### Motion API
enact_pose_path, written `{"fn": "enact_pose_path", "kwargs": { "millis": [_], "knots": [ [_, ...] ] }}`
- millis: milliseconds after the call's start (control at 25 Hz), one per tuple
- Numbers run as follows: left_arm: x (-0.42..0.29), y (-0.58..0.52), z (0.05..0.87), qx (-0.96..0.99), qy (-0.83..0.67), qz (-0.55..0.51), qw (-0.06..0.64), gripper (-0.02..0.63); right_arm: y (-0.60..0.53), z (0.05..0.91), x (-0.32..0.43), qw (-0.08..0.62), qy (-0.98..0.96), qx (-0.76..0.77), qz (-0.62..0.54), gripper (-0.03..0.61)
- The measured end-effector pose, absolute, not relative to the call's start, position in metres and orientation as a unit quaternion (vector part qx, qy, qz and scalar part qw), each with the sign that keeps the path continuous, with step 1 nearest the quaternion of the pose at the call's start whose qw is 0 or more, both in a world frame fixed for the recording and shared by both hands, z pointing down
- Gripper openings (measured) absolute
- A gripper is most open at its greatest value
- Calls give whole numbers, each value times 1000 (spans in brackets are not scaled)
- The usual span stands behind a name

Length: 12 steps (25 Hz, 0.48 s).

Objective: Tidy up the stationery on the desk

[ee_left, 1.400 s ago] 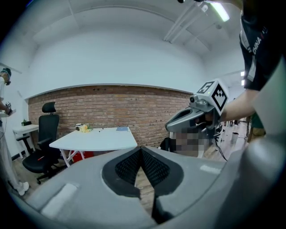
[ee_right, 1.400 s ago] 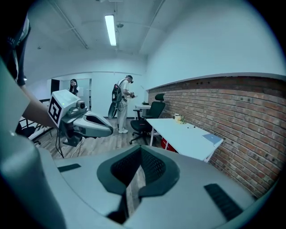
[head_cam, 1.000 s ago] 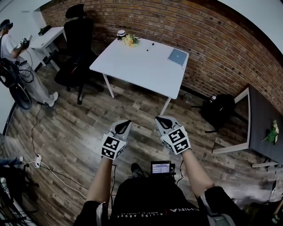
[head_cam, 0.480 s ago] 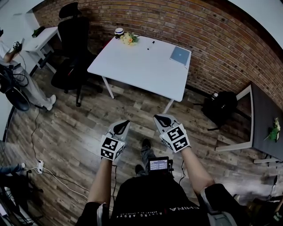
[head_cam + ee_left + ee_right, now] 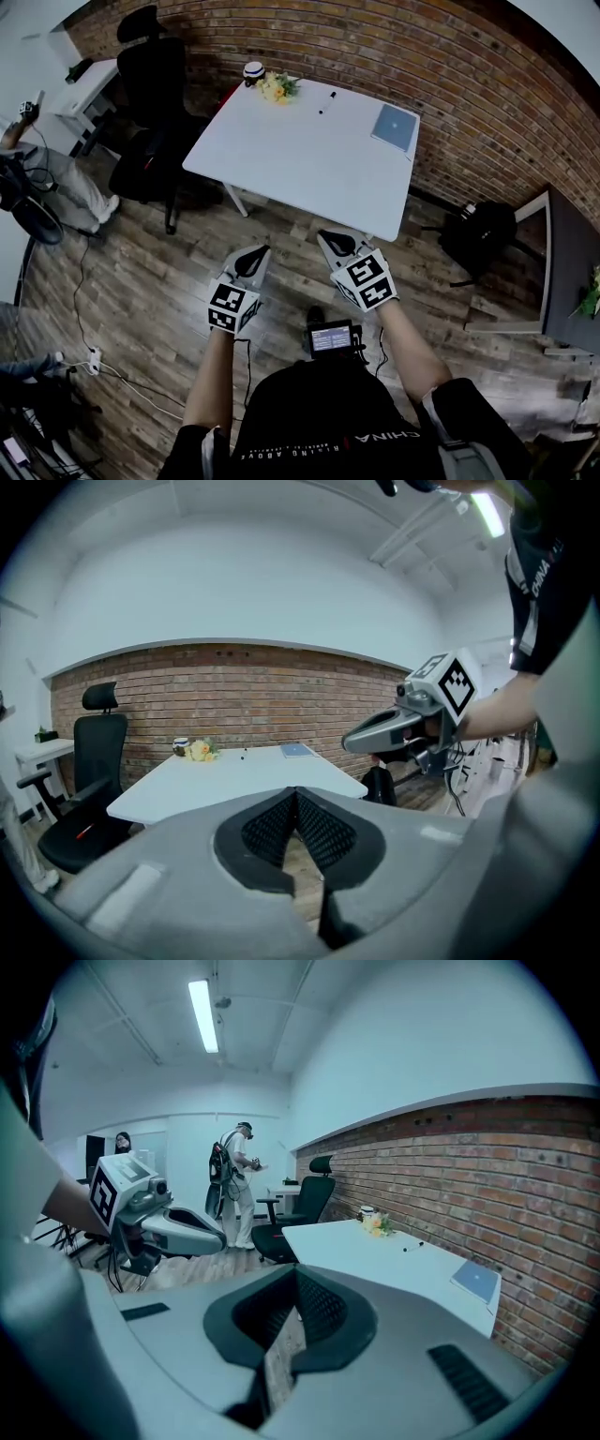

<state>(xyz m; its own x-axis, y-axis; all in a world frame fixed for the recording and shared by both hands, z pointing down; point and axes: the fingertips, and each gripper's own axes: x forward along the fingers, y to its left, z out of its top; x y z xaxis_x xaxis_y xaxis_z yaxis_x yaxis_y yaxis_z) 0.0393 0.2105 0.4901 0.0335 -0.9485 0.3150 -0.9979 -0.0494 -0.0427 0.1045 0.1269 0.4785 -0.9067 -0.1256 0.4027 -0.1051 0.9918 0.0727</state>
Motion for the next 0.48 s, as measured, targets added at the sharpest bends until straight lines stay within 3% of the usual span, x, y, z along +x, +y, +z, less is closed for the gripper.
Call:
{"fn": "enact_pose_path", "kwargs": {
  "millis": [480],
  "knots": [
    [6,114,484,716,-676,147,93,5,38,482,69,204,-977,55,-11,8]
  ]
}}
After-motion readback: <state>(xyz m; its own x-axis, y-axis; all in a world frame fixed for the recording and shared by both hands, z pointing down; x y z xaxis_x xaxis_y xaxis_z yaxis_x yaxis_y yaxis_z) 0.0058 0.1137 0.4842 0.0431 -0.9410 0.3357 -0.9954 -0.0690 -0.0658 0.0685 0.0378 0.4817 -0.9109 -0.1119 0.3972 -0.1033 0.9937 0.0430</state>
